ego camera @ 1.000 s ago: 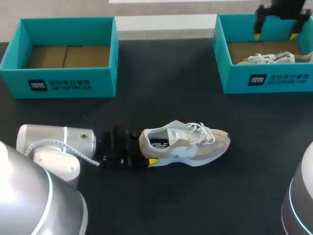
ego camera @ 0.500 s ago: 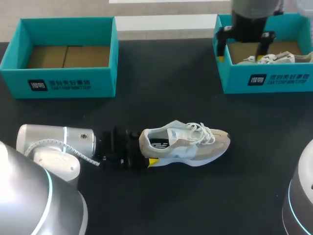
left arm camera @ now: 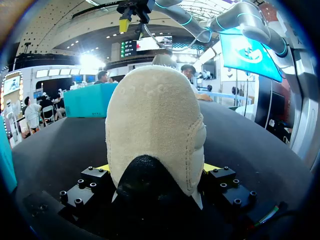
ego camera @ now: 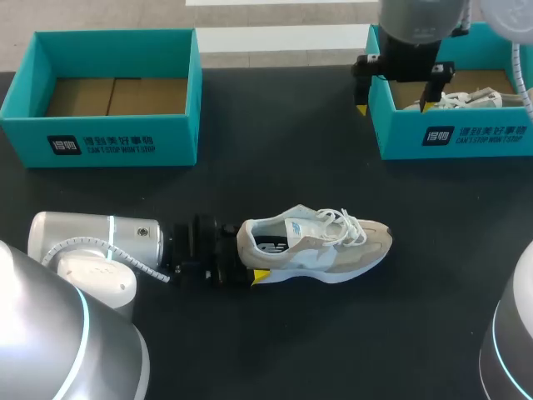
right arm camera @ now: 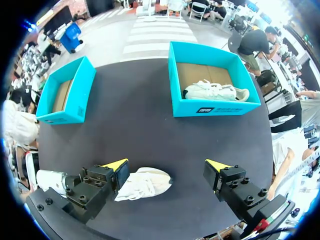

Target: Take the shoe out of the shoebox, open the shoe tongue, remove and reinsert the insole, then place the shoe into the shoebox

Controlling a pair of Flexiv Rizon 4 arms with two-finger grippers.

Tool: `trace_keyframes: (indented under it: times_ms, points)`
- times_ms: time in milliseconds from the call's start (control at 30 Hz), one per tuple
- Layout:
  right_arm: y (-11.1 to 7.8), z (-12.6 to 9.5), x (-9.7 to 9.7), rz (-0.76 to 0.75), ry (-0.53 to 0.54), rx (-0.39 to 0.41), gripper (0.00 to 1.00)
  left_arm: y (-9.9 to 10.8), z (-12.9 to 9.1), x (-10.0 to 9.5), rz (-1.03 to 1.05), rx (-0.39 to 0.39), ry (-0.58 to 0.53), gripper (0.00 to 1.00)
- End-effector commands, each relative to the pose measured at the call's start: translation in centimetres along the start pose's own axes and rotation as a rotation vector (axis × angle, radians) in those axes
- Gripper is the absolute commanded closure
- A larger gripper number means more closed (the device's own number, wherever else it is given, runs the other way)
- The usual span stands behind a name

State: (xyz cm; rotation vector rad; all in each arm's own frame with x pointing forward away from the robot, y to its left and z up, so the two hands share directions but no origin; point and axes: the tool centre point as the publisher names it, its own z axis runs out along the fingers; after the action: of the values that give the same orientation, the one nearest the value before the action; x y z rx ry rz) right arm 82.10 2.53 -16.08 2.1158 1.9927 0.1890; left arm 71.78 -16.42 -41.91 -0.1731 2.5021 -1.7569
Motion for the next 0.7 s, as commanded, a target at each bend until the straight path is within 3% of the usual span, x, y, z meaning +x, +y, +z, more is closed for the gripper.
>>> trace_keyframes:
  times_ms: [33, 167, 200, 600, 700]
  points:
    - [0.0, 0.1, 0.0, 0.001, 0.000, -0.001, 0.00, 0.0, 0.0, 0.0, 0.000, -0.003, 0.001, 1.00]
    - [0.0, 0.1, 0.0, 0.001, 0.000, -0.001, 0.00, 0.0, 0.0, 0.0, 0.000, -0.003, 0.001, 1.00]
    - [-0.4, 0.2, 0.7, -0.011, 0.025, -0.008, 0.00, 0.0, 0.0, 0.0, 0.000, -0.003, 0.001, 1.00]
    - [-6.0, 2.5, 7.9, -0.006, -0.126, 0.038, 0.00, 0.0, 0.0, 0.0, 0.000, -0.003, 0.001, 1.00]
    - [-7.4, 3.1, 9.2, 0.035, -0.107, 0.034, 0.00, 0.0, 0.0, 0.0, 0.000, -0.003, 0.001, 1.00]
